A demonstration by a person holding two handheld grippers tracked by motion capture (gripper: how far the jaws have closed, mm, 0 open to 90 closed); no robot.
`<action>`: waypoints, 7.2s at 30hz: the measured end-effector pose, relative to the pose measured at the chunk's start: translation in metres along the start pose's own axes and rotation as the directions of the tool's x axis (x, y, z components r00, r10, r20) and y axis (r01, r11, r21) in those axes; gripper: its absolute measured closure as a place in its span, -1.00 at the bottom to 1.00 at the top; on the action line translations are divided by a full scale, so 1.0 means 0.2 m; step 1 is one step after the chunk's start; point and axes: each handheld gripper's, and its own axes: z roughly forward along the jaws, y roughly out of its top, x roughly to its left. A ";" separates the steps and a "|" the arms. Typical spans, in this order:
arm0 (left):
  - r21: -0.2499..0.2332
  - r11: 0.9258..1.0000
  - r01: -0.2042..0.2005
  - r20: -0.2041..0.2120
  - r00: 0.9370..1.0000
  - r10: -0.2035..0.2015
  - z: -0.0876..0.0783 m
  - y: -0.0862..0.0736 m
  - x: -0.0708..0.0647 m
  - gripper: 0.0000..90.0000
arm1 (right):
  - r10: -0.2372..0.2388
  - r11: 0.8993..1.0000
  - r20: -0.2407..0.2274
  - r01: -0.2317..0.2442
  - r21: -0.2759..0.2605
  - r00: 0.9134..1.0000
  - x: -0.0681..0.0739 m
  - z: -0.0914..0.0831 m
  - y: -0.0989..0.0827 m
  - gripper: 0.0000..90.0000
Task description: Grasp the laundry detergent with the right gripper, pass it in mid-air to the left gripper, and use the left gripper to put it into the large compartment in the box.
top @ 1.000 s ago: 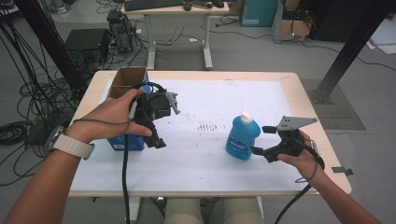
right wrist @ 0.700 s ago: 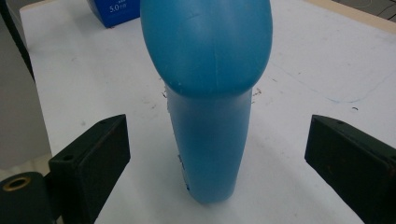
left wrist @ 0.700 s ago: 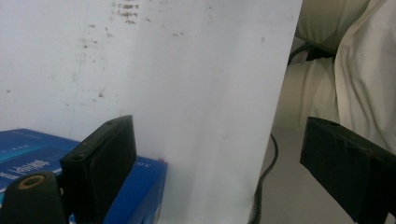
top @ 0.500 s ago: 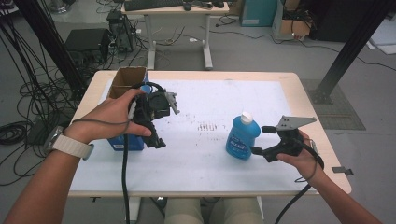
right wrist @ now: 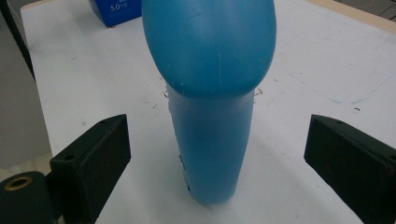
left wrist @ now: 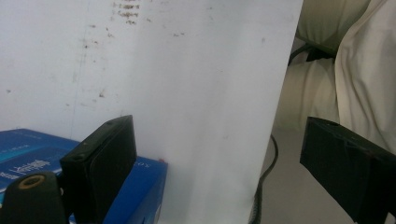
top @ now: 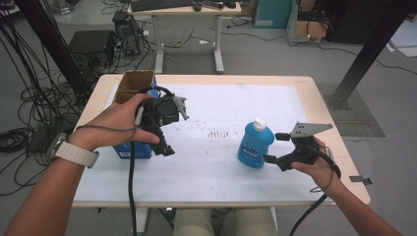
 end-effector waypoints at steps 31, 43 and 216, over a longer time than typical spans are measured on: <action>0.002 1.000 0.003 -0.001 1.000 -0.003 0.01 0.00 0.00 -0.75 | 0.002 1.000 -0.002 -0.002 -0.001 1.000 0.00 0.00 0.00 -0.84; 0.000 1.000 0.001 -0.002 1.000 -0.001 0.00 0.00 0.00 -0.75 | -0.002 1.000 0.000 0.002 0.001 1.000 -0.01 0.00 0.00 -0.84; 0.006 1.000 0.025 0.024 0.999 -0.025 0.05 -0.01 0.03 -0.74 | -0.051 0.985 -0.002 0.050 -0.168 0.999 0.00 0.33 -0.13 -0.07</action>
